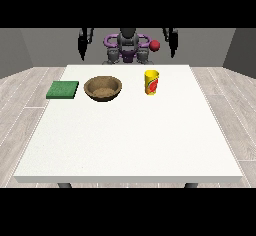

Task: Pick the cup and pour the ball into the bowl, then pick the bowl and place it on the pad

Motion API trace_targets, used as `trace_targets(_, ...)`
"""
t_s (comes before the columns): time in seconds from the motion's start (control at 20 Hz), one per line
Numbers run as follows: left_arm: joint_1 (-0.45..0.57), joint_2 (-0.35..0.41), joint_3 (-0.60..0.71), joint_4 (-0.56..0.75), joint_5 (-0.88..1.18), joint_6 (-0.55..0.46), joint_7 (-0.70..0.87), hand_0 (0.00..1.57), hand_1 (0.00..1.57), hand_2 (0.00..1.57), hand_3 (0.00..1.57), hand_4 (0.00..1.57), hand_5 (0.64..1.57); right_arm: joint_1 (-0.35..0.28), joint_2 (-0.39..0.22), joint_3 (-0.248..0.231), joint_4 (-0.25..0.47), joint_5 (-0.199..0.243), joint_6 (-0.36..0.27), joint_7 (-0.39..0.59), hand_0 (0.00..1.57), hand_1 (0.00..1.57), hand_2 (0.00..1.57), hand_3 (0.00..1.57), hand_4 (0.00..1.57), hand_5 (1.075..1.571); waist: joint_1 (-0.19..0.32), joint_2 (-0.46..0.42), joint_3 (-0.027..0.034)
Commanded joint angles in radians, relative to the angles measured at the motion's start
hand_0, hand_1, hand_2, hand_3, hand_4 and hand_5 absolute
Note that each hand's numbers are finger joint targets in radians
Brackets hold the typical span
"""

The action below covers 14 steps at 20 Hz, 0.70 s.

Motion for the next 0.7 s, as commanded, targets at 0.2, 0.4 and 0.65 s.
trace_targets(0.2,-0.022,0.042,0.020,-0.098,0.011,0.001,0.092,0.00,0.00,0.00,0.00,0.66,1.566,-0.015,-0.039,-0.013,-0.097,-0.011,0.004,0.093,0.00,0.00,0.00,0.00,0.87,1.533,0.005,-0.246,-0.0206)
trace_targets(0.4,-0.024,-0.091,0.022,-0.166,0.103,0.115,0.330,0.00,0.00,0.00,0.00,0.64,1.563,0.055,0.021,-0.014,-0.215,-0.141,-0.008,0.334,0.00,0.00,0.00,0.00,0.86,1.534,-0.073,-0.377,-0.0239)
trace_targets(0.65,-0.037,-0.096,-0.066,-0.293,0.041,0.210,0.407,0.00,0.00,0.00,0.00,0.60,1.563,0.026,0.013,-0.001,-0.401,-0.133,-0.067,0.496,0.00,0.00,0.00,0.00,0.82,1.528,-0.072,-0.304,-0.0241)
